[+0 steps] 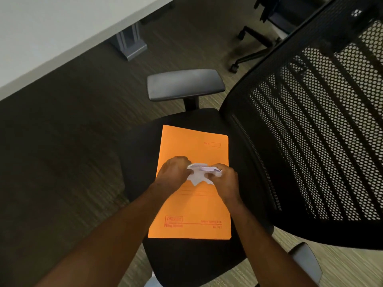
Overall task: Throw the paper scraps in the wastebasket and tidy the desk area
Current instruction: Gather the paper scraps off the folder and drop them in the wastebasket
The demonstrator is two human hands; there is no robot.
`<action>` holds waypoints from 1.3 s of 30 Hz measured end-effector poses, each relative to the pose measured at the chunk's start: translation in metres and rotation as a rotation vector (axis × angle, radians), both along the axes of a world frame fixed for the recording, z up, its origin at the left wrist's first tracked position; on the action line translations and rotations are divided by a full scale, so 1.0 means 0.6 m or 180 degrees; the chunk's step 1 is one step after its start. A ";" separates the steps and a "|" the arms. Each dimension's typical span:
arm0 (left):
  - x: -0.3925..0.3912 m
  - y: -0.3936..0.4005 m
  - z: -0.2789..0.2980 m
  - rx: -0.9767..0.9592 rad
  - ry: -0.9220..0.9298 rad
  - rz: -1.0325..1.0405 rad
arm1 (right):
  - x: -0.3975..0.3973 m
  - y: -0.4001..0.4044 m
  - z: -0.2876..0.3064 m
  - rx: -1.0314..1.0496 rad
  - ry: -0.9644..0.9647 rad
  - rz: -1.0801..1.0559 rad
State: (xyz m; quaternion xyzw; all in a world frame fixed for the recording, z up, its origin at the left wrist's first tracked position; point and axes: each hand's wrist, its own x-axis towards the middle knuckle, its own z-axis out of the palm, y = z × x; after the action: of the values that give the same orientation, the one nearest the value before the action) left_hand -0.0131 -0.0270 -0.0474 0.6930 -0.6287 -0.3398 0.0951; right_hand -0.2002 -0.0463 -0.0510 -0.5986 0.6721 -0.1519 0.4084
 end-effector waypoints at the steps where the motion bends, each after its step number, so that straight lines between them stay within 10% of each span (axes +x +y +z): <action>1: 0.004 0.003 0.002 0.0064 0.0145 0.0236 | 0.002 0.000 0.001 0.0011 0.0014 -0.0049; 16: 0.115 0.052 0.031 0.0538 0.1992 0.2375 | 0.012 0.002 0.077 0.0455 -0.1306 -0.1351; 39: 0.540 0.536 0.072 -0.1031 0.2081 0.4445 | 0.605 0.266 0.131 0.0006 -0.0389 0.1700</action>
State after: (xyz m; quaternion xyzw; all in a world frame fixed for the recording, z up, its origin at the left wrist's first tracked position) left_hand 0.3109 0.2948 -0.0042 0.7700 -0.0298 -0.2922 0.5664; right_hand 0.1627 0.1132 0.0275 -0.7441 0.4647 -0.0740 0.4743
